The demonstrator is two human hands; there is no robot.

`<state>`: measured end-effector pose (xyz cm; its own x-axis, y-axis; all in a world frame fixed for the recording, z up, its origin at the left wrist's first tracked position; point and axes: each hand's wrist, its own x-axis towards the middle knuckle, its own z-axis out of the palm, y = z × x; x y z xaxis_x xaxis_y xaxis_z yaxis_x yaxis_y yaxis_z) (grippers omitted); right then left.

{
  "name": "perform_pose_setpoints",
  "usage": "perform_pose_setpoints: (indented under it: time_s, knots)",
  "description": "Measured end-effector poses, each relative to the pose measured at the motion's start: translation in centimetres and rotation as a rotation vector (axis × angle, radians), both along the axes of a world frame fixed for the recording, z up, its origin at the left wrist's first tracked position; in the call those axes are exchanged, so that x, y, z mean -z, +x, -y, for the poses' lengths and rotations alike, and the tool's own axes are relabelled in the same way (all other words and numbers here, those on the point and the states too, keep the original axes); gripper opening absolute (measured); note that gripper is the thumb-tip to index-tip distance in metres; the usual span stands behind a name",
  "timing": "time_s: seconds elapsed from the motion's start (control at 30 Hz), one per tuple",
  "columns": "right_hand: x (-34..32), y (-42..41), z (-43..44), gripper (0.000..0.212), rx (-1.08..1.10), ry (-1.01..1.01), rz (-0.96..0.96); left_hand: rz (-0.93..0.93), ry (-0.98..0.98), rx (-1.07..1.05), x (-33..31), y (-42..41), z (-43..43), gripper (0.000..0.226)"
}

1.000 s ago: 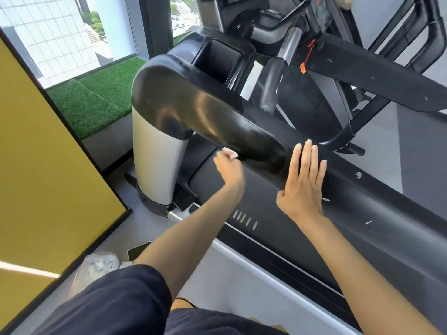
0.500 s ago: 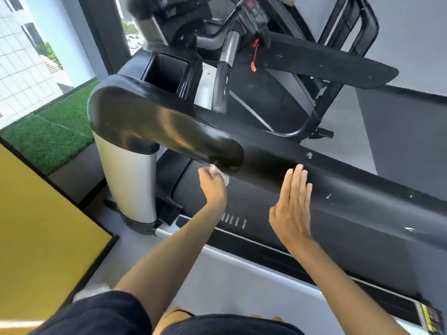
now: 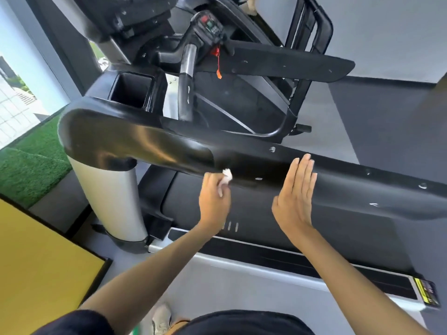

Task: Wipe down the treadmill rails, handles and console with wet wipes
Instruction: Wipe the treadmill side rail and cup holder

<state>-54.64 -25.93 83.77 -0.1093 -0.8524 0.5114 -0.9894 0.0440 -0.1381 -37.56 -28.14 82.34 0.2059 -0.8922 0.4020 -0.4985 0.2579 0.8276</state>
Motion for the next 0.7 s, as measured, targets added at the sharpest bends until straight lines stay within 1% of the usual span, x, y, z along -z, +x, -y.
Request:
perform_pose_setpoints:
  time_s: [0.07, 0.1, 0.13, 0.2, 0.3, 0.37, 0.43, 0.5, 0.57, 0.6, 0.63, 0.7]
  knots:
    - [-0.4, 0.2, 0.4, 0.094, 0.008, 0.012, 0.001, -0.216, -0.092, -0.216, -2.6, 1.8, 1.7, 0.015]
    - [-0.5, 0.4, 0.5, 0.092, 0.01, 0.023, -0.009, -0.302, -0.126, -0.281, -3.7, 2.2, 2.6, 0.016]
    - [-0.5, 0.5, 0.7, 0.091, 0.011, 0.038, -0.021, -0.355, -0.142, -0.322, -4.6, 2.2, 3.5, 0.016]
    - [-0.5, 0.7, 0.9, 0.09, 0.019, 0.063, -0.035, -0.375, -0.118, -0.34, -5.4, 1.1, 4.6, 0.014]
    - [-0.4, 0.5, 1.0, 0.092, 0.037, 0.094, -0.06, -0.278, -0.082, -0.326, -4.7, -1.4, 4.9, 0.017]
    - [-0.4, 0.5, 1.1, 0.093, 0.037, 0.098, -0.066, -0.119, -0.173, -0.243, -4.1, -2.6, 4.3, 0.019]
    - [-0.3, 0.6, 1.1, 0.093, 0.039, 0.093, -0.052, 0.114, -0.296, -0.055, -3.0, -3.2, 3.4, 0.03]
    - [-0.3, 0.8, 1.2, 0.093, 0.042, 0.092, -0.032, 0.282, -0.284, 0.167, -1.5, -3.5, 2.3, 0.036]
    - [-0.3, 0.9, 1.1, 0.093, 0.04, 0.09, -0.02, 0.404, -0.26, 0.305, 0.2, -2.9, 1.4, 0.03]
    - [-0.3, 0.8, 1.1, 0.093, 0.036, 0.09, -0.02, 0.427, -0.282, 0.303, 0.7, -2.1, 1.1, 0.027]
    - [-0.3, 0.7, 1.0, 0.093, 0.034, 0.09, -0.022, 0.402, -0.313, 0.255, 0.7, -1.2, 1.0, 0.024]
    - [-0.3, 0.6, 1.0, 0.094, 0.033, 0.09, -0.022, 0.277, -0.349, 0.035, -0.4, 1.2, 1.3, 0.02]
